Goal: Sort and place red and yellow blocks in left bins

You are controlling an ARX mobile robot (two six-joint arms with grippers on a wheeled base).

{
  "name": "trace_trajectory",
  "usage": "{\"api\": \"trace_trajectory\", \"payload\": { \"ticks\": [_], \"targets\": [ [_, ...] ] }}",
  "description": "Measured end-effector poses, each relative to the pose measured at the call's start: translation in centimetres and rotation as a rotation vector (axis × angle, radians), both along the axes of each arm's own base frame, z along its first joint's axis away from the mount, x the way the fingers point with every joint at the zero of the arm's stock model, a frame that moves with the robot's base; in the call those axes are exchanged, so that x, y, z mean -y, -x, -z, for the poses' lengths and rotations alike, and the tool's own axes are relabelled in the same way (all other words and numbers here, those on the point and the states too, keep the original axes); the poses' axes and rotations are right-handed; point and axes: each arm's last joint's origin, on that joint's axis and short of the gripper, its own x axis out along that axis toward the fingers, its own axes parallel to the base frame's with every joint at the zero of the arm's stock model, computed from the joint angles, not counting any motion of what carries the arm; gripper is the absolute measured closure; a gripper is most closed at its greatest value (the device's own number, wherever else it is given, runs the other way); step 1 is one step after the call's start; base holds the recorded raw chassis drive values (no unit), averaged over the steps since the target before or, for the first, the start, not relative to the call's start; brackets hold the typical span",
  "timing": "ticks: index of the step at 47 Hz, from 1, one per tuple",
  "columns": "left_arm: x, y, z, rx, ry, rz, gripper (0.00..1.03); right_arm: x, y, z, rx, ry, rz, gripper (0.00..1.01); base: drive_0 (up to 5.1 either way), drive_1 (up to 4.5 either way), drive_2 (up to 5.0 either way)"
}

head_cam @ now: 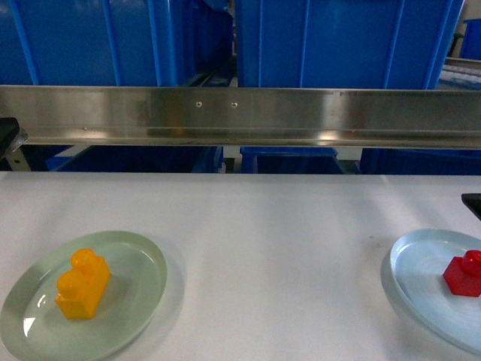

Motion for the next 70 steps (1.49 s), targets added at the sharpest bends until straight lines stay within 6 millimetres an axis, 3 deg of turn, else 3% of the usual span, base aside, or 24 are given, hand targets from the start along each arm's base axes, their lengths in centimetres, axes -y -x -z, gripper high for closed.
{"api": "trace_trajectory", "payload": {
  "ticks": [21, 52, 53, 59, 60, 67, 70],
  "targets": [
    [0.0, 0.0, 0.0, 0.0, 0.0, -0.001, 0.05, -0.9, 0.8, 3.4, -0.129, -0.103, -0.035, 0.03, 0.0, 0.0, 0.0],
    [0.0, 0.0, 0.0, 0.0, 0.0, 0.0, 0.05, 0.2, 0.4, 7.9, -0.274, -0.181, 0.021, 0.03, 0.0, 0.0, 0.0],
    [0.0, 0.0, 0.0, -0.001, 0.0, 0.0, 0.05, 0.2, 0.4, 8.1, -0.271, -0.174, 0.027, 0.06, 0.0, 0.0, 0.0],
    [0.0, 0.0, 0.0, 0.0, 0.0, 0.0, 0.05, 0.8, 1.3, 8.9, -0.277, -0.178, 0.052, 0.67, 0.0, 0.0, 0.0],
    [0.0, 0.0, 0.0, -0.001, 0.0, 0.0, 0.05, 1.0, 1.5, 9.0, -0.274, -0.179, 0.056, 0.72, 0.0, 0.0, 0.0],
    [0.0, 0.0, 0.0, 0.0, 0.0, 0.0, 0.05, 1.0, 2.7, 9.0, -0.249, -0.161, 0.083, 0.73, 0.0, 0.0, 0.0],
    [0.0, 0.0, 0.0, -0.001, 0.0, 0.0, 0.05, 1.6, 3.9, 5.6, -0.11, -0.162, 0.084, 0.73, 0.0, 0.0, 0.0]
  ]
}}
